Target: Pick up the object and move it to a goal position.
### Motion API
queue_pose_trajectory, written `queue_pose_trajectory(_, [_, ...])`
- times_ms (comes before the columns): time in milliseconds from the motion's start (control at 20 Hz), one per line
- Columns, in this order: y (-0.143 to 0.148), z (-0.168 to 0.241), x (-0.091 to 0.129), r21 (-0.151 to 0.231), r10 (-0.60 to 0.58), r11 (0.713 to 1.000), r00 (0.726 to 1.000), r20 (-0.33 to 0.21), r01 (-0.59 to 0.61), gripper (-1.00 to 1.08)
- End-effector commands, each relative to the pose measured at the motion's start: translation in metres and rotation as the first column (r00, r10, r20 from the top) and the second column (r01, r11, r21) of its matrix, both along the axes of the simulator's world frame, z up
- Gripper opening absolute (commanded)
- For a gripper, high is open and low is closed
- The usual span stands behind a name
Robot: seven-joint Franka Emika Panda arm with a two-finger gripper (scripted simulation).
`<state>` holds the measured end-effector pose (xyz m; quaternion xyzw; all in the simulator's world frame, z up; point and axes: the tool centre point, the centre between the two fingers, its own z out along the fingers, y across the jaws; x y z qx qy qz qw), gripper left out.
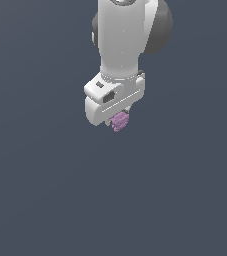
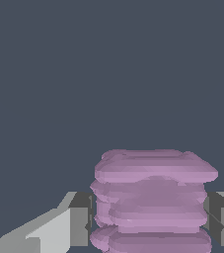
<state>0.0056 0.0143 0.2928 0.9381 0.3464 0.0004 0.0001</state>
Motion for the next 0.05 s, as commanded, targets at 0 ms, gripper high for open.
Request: queue_pose_trajectory(0, [0.0007, 0.0021, 0.0007, 0.000, 0.000, 1.000, 1.000, -0.001, 0.000, -1.00])
